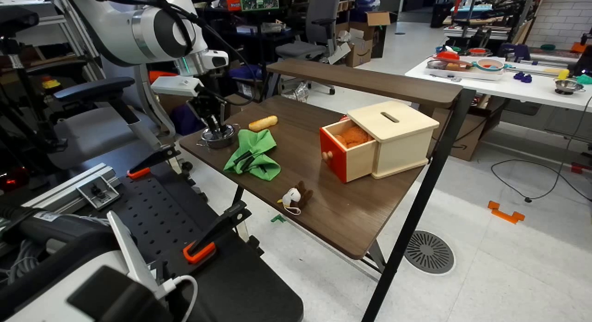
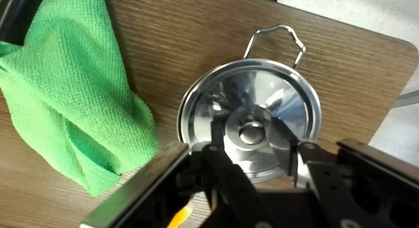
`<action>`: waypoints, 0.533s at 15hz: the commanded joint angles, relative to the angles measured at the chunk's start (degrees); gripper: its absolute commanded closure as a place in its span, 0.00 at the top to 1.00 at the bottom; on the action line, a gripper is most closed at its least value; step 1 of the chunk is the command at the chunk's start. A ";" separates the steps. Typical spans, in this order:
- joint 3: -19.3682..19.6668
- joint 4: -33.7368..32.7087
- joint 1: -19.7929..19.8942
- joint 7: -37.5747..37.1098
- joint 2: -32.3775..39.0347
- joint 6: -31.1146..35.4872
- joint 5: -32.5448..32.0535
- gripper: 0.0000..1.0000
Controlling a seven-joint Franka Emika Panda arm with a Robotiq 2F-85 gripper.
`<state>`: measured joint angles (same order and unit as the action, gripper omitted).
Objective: Open the drawer and pot a lid on the drawer
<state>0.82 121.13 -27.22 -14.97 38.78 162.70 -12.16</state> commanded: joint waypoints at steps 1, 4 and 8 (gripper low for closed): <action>0.57 -1.03 -0.69 0.10 0.25 -1.55 0.10 0.74; 1.02 1.08 -0.87 -0.62 -2.29 0.87 0.03 0.95; 0.53 6.16 0.87 -1.36 -8.79 6.35 1.86 1.00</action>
<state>1.12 122.03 -27.06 -15.91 36.28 165.80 -11.74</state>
